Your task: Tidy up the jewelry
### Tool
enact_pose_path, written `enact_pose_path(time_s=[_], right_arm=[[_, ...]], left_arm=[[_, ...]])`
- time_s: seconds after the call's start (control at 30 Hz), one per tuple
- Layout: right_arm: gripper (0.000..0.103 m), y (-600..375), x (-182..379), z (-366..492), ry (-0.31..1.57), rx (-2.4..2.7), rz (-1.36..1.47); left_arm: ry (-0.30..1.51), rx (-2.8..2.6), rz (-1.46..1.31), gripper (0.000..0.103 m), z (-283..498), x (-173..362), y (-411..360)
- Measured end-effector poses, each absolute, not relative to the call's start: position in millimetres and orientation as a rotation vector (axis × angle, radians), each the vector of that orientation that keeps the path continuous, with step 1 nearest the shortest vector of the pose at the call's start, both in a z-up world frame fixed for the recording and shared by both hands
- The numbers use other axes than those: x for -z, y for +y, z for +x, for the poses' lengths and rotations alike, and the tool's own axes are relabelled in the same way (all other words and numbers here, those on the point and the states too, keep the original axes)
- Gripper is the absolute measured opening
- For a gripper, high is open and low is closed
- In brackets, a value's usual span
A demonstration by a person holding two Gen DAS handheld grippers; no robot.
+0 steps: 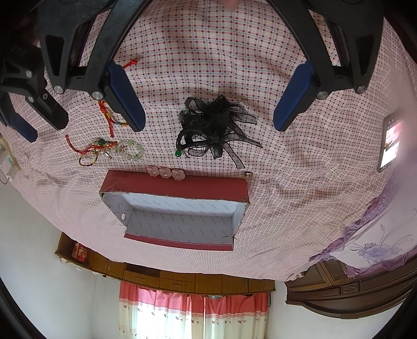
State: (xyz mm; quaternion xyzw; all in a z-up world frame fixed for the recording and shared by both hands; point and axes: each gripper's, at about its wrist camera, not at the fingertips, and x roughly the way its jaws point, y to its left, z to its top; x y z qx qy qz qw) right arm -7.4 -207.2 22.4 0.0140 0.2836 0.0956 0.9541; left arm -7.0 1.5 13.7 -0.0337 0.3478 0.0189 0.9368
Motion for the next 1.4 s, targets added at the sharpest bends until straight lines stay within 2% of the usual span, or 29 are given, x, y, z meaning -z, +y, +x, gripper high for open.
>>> enact_pose_path(time_s=[0.83, 1.4], right_arm=[[0.103, -211.3, -20.8, -1.5, 0.573, -0.183, 0.01], [0.1, -254.7, -1.1, 71.0, 0.642, -0.113, -0.003]], left_arm=[[0.716, -0.038, -0.067, 0.092, -1.3, -11.4, 4.3], [0.727, -0.085, -0.123, 0.092, 30.0, 0.0, 42.9]])
